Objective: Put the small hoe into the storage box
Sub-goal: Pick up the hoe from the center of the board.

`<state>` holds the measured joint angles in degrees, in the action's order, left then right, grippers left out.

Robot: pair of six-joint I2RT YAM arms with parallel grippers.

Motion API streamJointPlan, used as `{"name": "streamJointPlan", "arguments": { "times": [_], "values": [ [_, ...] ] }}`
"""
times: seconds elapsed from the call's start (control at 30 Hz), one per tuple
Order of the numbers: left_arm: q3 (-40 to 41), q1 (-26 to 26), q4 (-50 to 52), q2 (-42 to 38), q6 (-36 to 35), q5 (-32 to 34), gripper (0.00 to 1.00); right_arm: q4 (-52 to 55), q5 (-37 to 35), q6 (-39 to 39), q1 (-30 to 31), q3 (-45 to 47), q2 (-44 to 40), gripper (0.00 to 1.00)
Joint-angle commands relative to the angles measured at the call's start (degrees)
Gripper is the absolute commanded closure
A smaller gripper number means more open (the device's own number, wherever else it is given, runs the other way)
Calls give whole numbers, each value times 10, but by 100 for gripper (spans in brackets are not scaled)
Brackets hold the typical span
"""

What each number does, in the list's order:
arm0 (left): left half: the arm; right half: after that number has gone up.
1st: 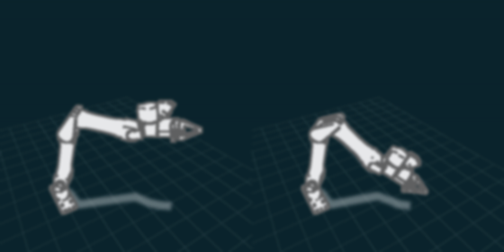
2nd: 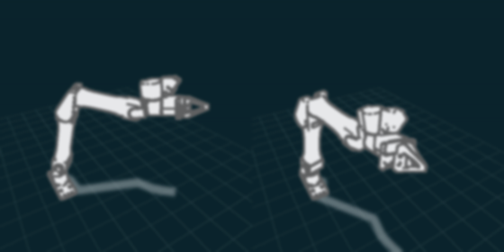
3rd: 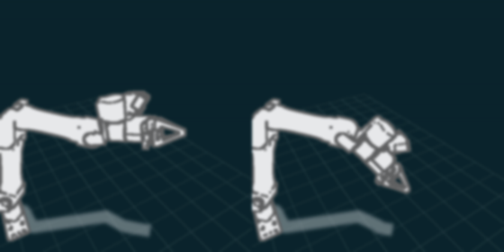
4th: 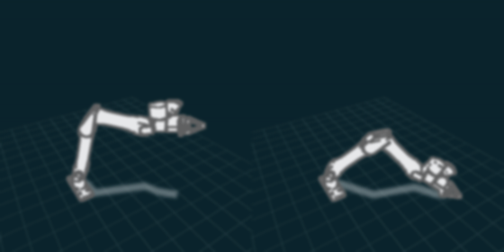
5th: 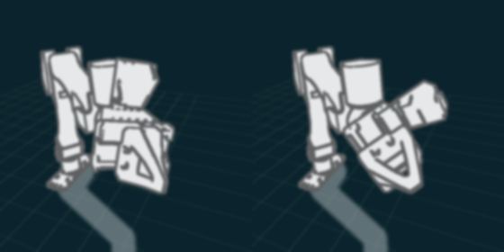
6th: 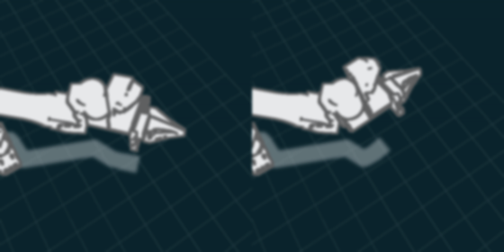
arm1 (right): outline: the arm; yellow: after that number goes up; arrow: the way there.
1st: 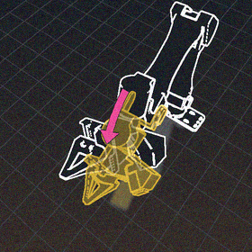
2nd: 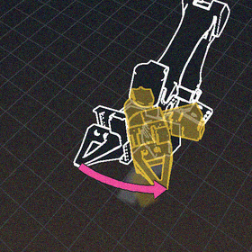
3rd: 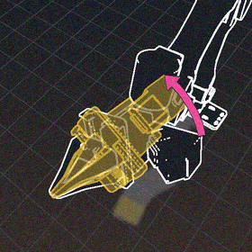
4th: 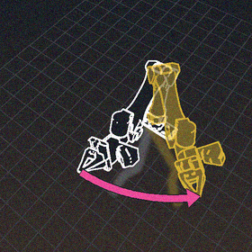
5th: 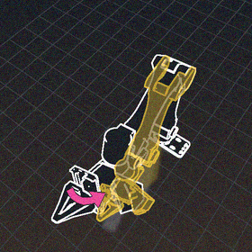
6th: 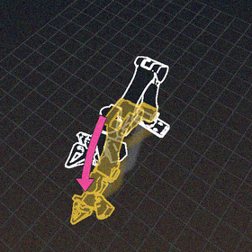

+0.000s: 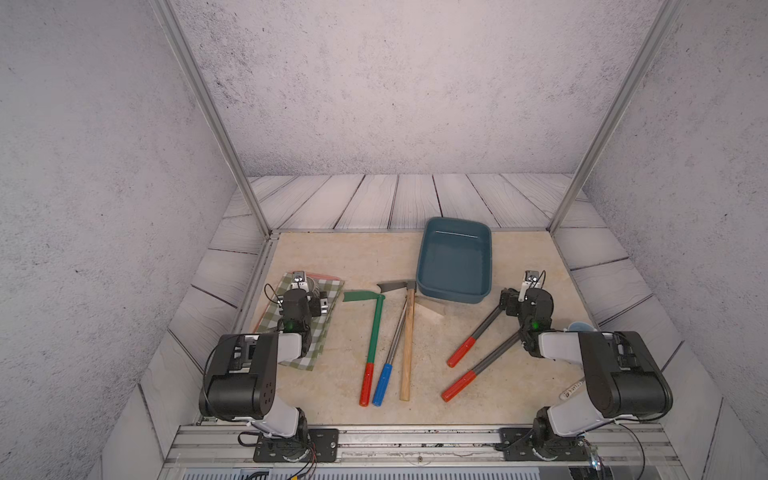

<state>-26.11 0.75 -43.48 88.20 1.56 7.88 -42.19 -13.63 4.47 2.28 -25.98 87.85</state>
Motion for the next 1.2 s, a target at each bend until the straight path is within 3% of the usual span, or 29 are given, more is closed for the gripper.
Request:
{"name": "streamJointPlan", "arguments": {
  "times": [0.0,0.73,0.87,1.07,1.17],
  "values": [
    [-7,-1,2,-5,5,-2,1,-5,-6,5,-1,4,-2,1],
    [-8,-3,6,-7,5,-6,1,-5,-6,5,-1,4,-3,1],
    [-50,2,96,-37,-3,-5,1,7,-14,8,-1,-2,-9,1],
    [-91,25,193,-89,-23,17,1,205,-40,16,-1,-94,-63,1],
    [-119,38,220,-108,-3,14,1,285,-55,56,1,-130,-93,1]
  ]
}}
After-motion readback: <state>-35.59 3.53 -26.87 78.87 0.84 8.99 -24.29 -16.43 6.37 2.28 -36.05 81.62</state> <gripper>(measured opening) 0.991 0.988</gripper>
